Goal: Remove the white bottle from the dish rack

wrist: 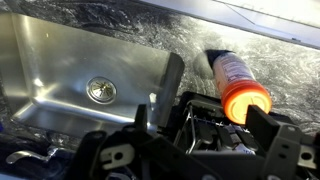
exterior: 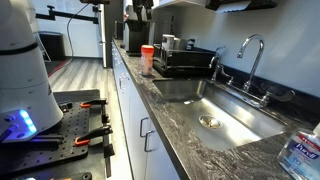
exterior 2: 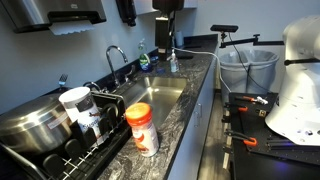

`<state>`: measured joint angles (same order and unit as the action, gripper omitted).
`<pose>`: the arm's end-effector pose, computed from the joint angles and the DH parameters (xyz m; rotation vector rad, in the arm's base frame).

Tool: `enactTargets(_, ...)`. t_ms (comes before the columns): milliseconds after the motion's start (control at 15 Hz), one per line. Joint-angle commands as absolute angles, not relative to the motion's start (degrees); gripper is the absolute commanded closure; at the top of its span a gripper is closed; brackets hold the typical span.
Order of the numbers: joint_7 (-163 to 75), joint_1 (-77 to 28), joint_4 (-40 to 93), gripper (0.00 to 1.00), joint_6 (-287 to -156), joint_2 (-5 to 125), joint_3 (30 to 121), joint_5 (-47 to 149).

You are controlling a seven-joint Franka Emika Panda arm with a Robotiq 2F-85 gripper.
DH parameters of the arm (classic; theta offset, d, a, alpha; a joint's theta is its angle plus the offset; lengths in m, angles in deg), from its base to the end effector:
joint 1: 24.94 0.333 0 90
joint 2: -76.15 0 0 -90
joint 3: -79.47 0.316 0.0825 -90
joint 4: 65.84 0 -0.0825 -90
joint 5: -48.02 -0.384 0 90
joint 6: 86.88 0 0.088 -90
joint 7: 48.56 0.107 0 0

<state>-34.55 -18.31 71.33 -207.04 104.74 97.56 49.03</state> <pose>0.3806 0.1863 0.5080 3.0121 0.2590 0.3386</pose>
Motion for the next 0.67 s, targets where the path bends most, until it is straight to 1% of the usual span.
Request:
enactTargets(0, -31.0, -16.74, 70.41, 0.0, -209.01, 102.3, 97.39, 47.47)
enactTargets(400, -25.42, -16.31, 67.58, 0.0, -216.33, 95.98, 97.72, 43.44)
enactTargets(600, -23.13, -16.71, 64.47, 0.0, -220.66, 91.51, 98.33, 44.76)
